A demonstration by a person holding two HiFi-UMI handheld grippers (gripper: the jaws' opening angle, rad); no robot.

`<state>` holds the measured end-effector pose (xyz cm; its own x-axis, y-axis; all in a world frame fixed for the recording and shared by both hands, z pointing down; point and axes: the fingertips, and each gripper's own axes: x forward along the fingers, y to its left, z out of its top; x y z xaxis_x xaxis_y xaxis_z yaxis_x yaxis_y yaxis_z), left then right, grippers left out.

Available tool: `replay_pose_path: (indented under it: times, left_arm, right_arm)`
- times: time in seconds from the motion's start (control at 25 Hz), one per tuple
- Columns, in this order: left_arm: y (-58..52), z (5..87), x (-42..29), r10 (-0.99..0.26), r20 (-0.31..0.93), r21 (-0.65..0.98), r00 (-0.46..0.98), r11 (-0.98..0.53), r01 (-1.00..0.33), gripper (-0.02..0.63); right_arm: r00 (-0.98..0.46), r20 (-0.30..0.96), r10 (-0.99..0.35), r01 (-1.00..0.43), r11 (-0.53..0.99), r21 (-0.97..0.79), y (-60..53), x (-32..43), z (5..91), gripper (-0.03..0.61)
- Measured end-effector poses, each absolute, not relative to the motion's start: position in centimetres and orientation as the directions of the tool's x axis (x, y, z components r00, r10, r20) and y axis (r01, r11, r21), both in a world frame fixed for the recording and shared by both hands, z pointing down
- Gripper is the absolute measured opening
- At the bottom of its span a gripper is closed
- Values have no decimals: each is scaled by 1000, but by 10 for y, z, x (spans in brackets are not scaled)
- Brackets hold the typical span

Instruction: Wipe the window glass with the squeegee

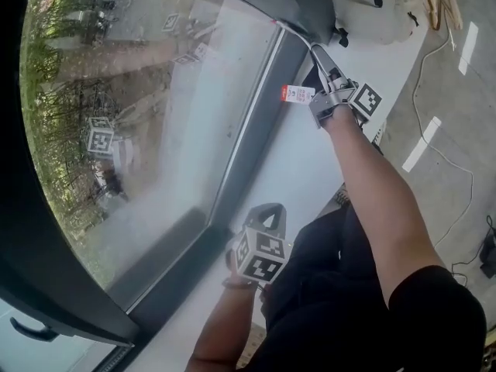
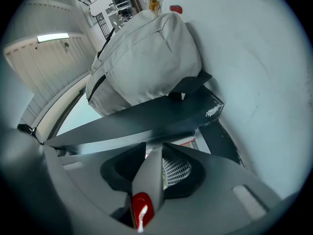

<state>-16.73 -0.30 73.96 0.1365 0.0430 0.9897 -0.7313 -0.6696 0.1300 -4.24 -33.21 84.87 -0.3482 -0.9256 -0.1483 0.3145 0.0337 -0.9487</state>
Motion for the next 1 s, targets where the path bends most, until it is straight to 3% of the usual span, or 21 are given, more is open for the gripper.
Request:
replay_pose_path:
  times: [1.0]
  left_arm:
    - [51,740,-211,-14,994,84,112,-573,-815,0]
  right_arm:
    - [-431,-183,-884,396,-3,-918,-248,-119,836,129]
